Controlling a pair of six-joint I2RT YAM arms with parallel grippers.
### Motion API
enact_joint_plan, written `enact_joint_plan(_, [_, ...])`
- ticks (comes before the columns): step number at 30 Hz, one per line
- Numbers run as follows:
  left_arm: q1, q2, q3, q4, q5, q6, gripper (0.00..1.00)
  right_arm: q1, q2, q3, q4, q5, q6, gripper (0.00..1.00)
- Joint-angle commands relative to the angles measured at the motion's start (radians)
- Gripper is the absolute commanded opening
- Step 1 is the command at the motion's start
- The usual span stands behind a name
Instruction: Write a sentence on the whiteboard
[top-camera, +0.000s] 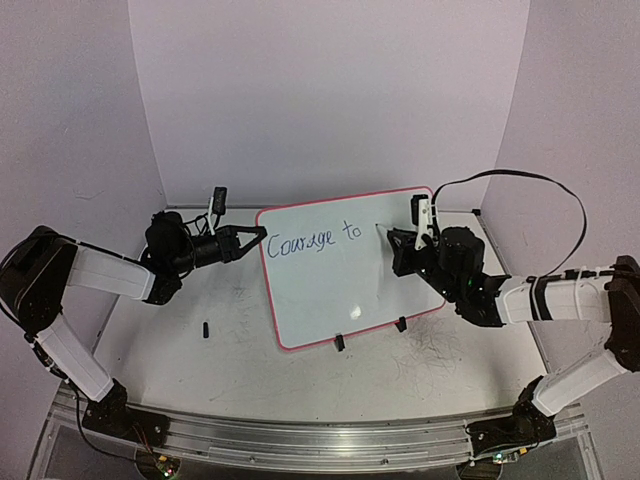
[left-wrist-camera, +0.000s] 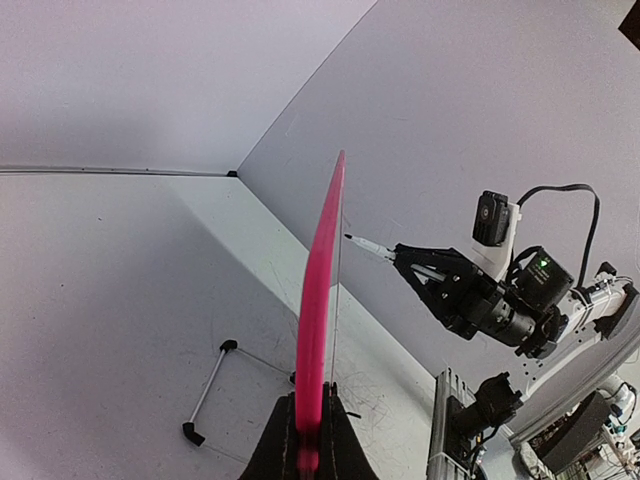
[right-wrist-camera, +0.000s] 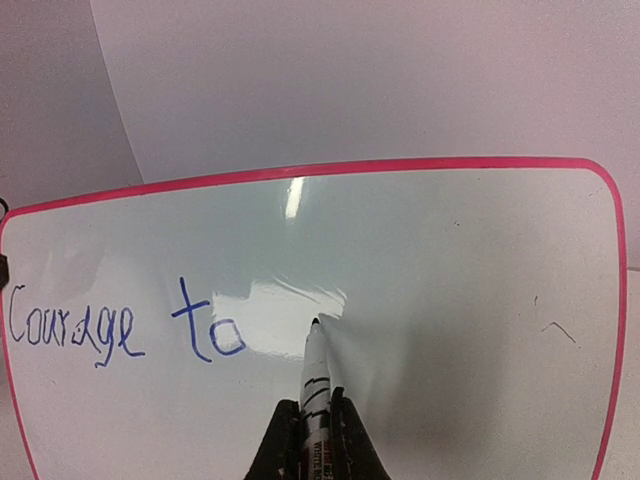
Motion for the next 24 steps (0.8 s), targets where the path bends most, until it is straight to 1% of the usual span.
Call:
enact_joint_plan(1, [-0.036,0.021,0.028,-0.075,0.011,0.021,0.00,0.002,0.022,0.038,0.050,0.023,0.007,0.00])
enact_joint_plan(9, [-0.036,0.024,0.030,-0.075,0.011,0.022,0.00,0.001,0.044,0.049,0.050,0.014,0.004,0.00])
enact_joint_plan(24, [-0.038,0.027,0.037,-0.077,0.009,0.026,0.00,0.002,0.035,0.023,0.027,-0.045,0.021,0.00])
